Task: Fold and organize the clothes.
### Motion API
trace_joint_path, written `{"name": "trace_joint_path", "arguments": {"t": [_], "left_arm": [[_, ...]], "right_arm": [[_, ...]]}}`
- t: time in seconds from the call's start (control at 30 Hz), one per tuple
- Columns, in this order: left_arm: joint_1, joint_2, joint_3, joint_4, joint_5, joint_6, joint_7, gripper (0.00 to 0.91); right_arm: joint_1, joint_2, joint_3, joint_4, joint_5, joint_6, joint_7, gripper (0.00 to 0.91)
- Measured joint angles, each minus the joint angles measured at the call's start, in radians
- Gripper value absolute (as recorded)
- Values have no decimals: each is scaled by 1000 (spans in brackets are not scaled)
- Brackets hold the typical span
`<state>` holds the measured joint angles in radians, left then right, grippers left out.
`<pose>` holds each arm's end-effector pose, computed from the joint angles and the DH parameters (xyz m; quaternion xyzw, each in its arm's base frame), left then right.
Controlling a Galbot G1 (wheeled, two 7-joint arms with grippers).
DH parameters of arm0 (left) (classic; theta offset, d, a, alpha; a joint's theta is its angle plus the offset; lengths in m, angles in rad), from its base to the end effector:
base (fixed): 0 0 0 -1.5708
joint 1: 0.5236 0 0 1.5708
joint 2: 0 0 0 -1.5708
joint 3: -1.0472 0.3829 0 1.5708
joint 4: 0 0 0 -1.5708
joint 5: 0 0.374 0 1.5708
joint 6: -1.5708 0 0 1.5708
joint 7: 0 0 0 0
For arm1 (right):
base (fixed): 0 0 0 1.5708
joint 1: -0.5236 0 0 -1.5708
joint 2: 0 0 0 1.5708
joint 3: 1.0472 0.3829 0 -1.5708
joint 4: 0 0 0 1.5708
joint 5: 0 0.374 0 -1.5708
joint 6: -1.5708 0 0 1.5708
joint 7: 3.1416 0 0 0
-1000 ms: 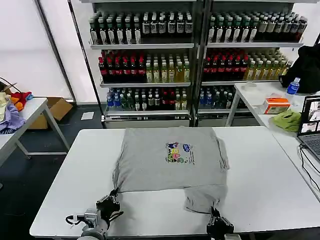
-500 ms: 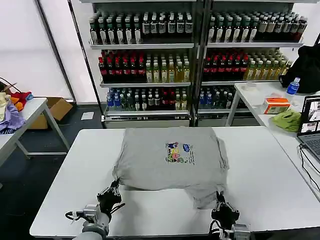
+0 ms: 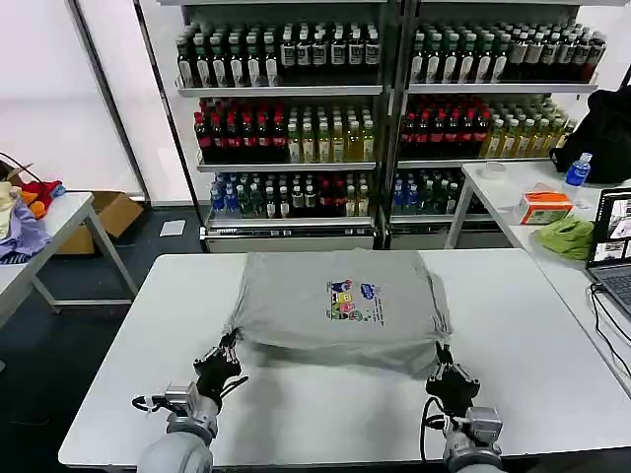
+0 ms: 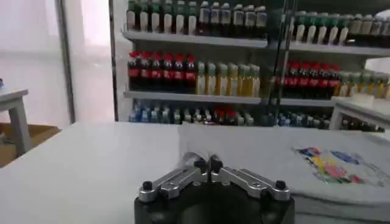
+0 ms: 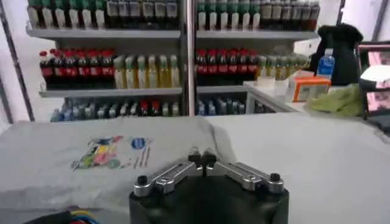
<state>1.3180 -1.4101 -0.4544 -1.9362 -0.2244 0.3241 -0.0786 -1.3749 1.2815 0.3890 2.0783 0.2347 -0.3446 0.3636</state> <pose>0.2689 0.0160 -0.3340 -0.0302 -0.9912 0.0309 0.1250 0.2406 -0.0153 -0.2986 -0.0527 -0.9929 0.0296 0.1025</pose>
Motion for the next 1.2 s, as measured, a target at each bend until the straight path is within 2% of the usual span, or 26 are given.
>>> {"name": "trace_joint_path", "arguments": {"t": [0.7, 0.73, 0.77, 0.8, 1.03, 1.2], "left_arm": [[-203, 13, 25, 176, -43, 25, -12, 0], [-208, 15, 26, 185, -43, 25, -12, 695], [-212, 18, 27, 191, -42, 24, -12, 907], [-216, 20, 27, 198, -42, 24, -11, 907], [-244, 38, 28, 239, -44, 36, -14, 907], [-257, 42, 35, 245, -49, 46, -19, 907]], "right_arm": [[367, 25, -107, -289, -52, -65, -2, 0], [375, 27, -111, -299, -53, -69, -4, 0], [384, 30, -115, -310, -55, -73, -5, 584], [390, 32, -118, -319, -56, -77, -6, 907], [416, 48, -130, -364, -65, -110, -16, 907], [436, 65, -128, -385, -46, -119, 1, 907]]}}
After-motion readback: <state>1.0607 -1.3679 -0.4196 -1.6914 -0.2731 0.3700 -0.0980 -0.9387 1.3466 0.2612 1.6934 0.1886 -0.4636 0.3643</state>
